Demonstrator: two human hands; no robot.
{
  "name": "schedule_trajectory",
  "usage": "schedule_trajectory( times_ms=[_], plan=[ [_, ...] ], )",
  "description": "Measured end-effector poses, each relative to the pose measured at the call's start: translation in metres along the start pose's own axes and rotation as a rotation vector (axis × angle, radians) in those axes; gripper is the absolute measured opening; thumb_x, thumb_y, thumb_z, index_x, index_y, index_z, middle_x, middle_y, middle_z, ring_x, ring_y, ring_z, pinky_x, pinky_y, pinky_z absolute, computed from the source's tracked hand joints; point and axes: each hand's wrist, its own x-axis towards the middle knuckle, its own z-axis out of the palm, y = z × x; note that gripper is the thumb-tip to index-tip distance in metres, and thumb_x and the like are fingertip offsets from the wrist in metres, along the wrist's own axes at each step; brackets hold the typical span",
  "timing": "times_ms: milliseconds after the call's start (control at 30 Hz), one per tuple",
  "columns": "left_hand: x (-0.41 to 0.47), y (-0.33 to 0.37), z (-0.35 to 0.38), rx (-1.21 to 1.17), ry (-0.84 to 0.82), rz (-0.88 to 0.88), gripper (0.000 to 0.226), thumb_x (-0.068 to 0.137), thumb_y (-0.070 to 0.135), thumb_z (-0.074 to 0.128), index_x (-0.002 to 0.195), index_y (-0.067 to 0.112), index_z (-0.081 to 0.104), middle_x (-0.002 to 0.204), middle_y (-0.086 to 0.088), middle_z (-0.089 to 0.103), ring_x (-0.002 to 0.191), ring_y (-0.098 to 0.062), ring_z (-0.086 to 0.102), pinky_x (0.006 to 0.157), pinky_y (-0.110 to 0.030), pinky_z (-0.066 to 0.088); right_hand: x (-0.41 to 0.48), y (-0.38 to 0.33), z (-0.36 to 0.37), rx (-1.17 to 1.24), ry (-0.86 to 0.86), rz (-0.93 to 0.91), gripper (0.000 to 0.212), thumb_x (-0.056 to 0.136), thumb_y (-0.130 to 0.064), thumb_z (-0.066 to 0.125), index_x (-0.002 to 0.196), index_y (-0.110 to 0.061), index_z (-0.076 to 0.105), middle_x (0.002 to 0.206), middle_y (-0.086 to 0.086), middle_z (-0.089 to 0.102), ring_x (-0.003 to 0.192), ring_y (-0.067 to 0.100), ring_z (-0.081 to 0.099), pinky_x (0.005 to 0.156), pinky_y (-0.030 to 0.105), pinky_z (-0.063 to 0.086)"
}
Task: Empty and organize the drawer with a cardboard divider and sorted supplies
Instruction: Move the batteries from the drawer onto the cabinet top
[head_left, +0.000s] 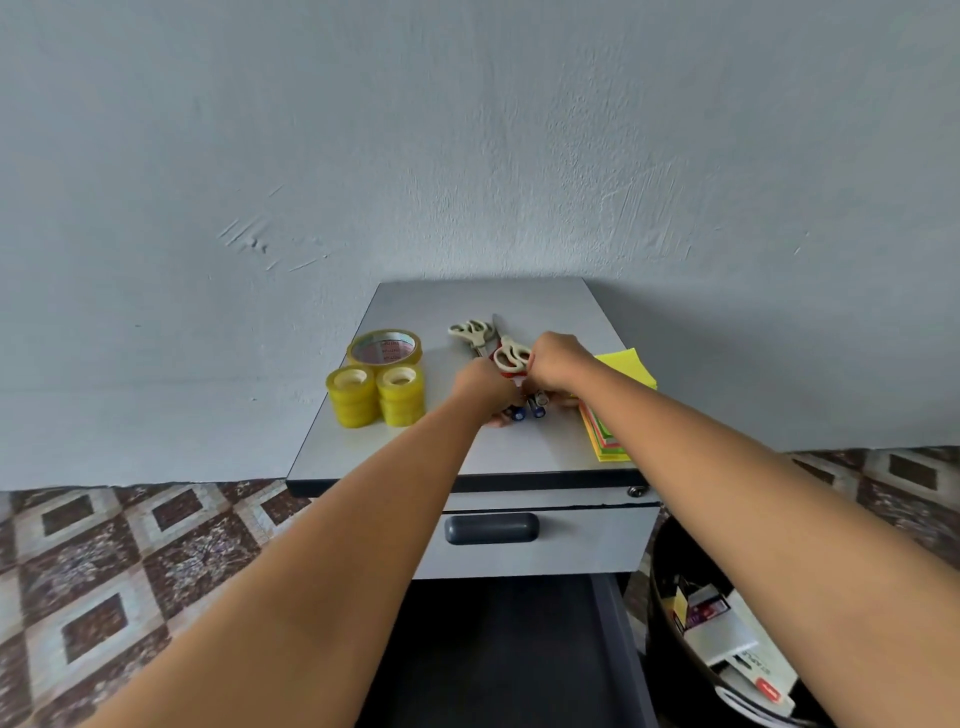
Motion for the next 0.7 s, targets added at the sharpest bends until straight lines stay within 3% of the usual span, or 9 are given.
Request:
schedule_trajectory(
  times_ms=[67,167,267,367,433,533,633,700],
  plan=[
    [0.003,-0.003,0.0,0.016,0.016,0.02,0.022,0.082,0.006,0.066,0.071,0.007,0.047,0.062,-0.01,0.056,0.05,-0.02,0.058,0.057,-0.03,0.055,0.003,0.002,0.002,-0.022,-0.005,0.005,0.013,0.08,-0.013,0.068,0.082,-0.01,0.056,0.086,0.014,0.057,0.073,0.027,0.057,0.044,0.02,0.033],
    [0.004,-0.005,-0.003,0.048,0.029,0.044,0.03,0.082,0.017,0.071,0.069,0.007,0.045,0.06,-0.01,0.056,0.054,-0.022,0.06,0.064,-0.034,0.057,0.008,0.004,0.004,-0.03,-0.021,0.023,0.026,0.08,-0.012,0.07,0.064,-0.01,0.049,0.075,0.012,0.059,0.044,0.021,0.054,0.043,0.021,0.041],
    [0.002,-0.005,-0.008,0.103,0.017,0.07,0.032,0.083,0.021,0.07,0.069,0.006,0.045,0.063,-0.009,0.055,0.058,-0.02,0.059,0.062,-0.033,0.058,0.008,0.004,0.0,0.004,-0.07,0.042,0.013,0.08,-0.005,0.07,0.073,-0.002,0.059,0.06,0.011,0.057,0.029,0.017,0.052,0.051,0.03,0.054],
    [0.001,-0.005,-0.014,0.218,0.007,0.115,0.021,0.086,0.014,0.065,0.075,0.003,0.051,0.067,-0.01,0.054,0.057,-0.019,0.056,0.061,-0.03,0.057,0.009,0.005,-0.004,-0.003,-0.046,0.003,0.014,0.082,0.0,0.063,0.095,0.004,0.066,0.069,0.017,0.065,0.048,0.026,0.063,0.07,0.042,0.059],
    [-0.002,-0.006,-0.016,0.263,-0.028,0.144,0.012,0.085,0.011,0.064,0.086,0.001,0.058,0.075,-0.013,0.057,0.063,-0.021,0.056,0.067,-0.033,0.057,0.008,0.006,-0.009,-0.012,-0.021,-0.033,0.017,0.085,0.0,0.059,0.1,0.002,0.066,0.071,0.017,0.065,0.051,0.024,0.063,0.069,0.035,0.059],
    [-0.008,-0.007,-0.018,0.337,-0.079,0.208,0.024,0.082,0.009,0.068,0.103,0.002,0.062,0.082,-0.011,0.059,0.069,-0.023,0.056,0.076,-0.035,0.054,0.003,0.012,-0.02,-0.073,0.01,-0.135,0.021,0.084,-0.003,0.059,0.102,-0.002,0.07,0.076,0.013,0.066,0.047,0.01,0.058,0.057,0.018,0.049],
    [-0.01,-0.008,-0.017,0.422,-0.108,0.273,0.034,0.081,0.008,0.067,0.114,0.004,0.06,0.089,-0.013,0.062,0.07,-0.022,0.056,0.066,-0.027,0.049,-0.008,0.022,-0.03,-0.184,-0.072,-0.255,0.026,0.083,-0.013,0.068,0.109,-0.01,0.07,0.106,0.008,0.07,0.094,0.012,0.065,0.076,0.019,0.043],
    [-0.008,-0.009,-0.014,0.492,-0.068,0.319,0.036,0.081,0.013,0.068,0.116,0.009,0.06,0.102,-0.012,0.063,0.078,-0.019,0.055,0.068,-0.025,0.046,-0.013,0.028,-0.032,-0.265,-0.126,-0.294,0.032,0.084,-0.019,0.068,0.115,-0.013,0.067,0.115,0.005,0.067,0.107,0.018,0.06,0.086,0.022,0.042]
  ],
)
